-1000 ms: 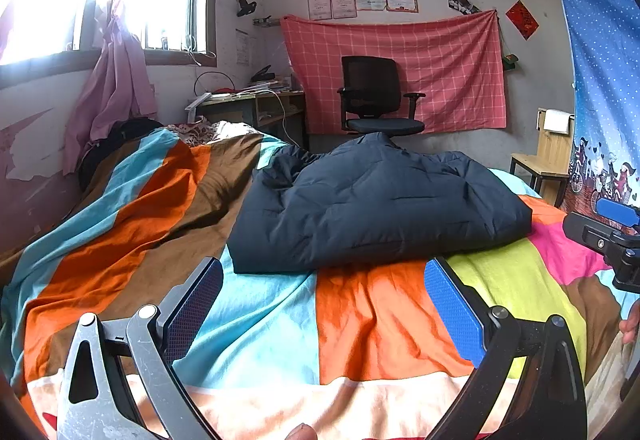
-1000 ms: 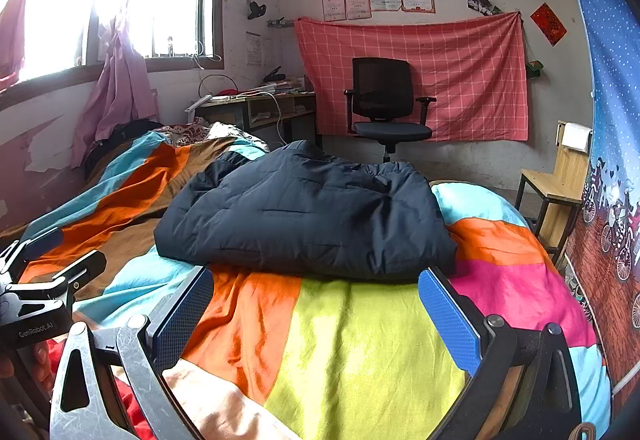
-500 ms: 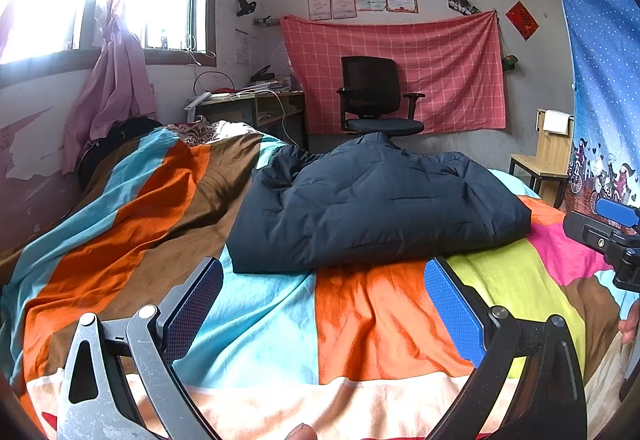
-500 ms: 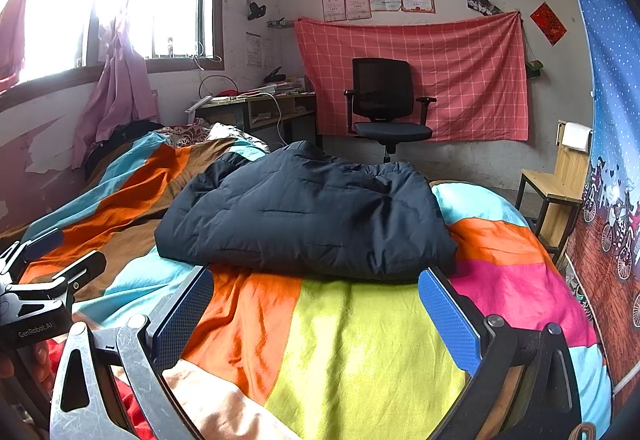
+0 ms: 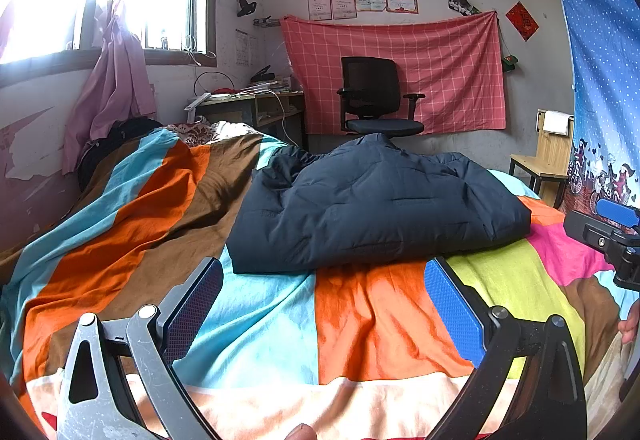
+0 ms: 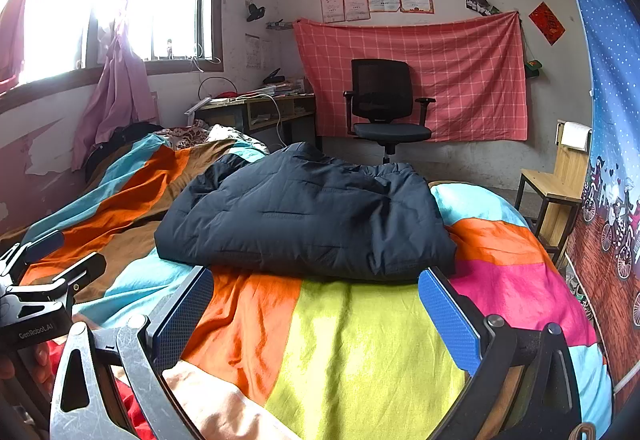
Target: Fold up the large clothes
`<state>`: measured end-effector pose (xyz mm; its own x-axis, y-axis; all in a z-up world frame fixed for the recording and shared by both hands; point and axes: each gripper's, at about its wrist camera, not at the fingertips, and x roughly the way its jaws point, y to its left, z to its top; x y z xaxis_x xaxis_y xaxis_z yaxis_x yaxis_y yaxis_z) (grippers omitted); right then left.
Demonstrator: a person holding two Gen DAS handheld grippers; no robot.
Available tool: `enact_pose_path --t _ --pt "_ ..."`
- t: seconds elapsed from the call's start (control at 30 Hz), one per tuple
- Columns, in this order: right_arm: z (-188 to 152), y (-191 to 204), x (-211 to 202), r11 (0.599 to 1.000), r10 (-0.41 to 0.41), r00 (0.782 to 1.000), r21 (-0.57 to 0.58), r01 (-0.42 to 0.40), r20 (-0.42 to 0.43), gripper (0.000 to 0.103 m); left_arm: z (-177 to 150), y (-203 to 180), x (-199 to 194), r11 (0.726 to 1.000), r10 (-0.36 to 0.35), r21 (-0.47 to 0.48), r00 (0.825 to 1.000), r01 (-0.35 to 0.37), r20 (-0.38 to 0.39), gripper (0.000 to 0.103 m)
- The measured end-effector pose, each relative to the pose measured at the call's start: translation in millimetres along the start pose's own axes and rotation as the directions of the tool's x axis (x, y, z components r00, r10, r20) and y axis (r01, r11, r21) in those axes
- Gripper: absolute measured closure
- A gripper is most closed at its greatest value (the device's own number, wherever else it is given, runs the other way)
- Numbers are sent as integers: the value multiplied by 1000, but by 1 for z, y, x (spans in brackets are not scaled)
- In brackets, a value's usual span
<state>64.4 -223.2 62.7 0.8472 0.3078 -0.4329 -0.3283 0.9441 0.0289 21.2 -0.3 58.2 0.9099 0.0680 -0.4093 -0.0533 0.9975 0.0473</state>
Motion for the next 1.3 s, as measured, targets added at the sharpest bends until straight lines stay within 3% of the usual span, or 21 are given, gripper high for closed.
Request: enact_pose_path --t 1.3 --pt "-1 1 0 1000 0 1000 4 0 1 0 -1 -2 0 1000 -13 -4 1000 13 -9 4"
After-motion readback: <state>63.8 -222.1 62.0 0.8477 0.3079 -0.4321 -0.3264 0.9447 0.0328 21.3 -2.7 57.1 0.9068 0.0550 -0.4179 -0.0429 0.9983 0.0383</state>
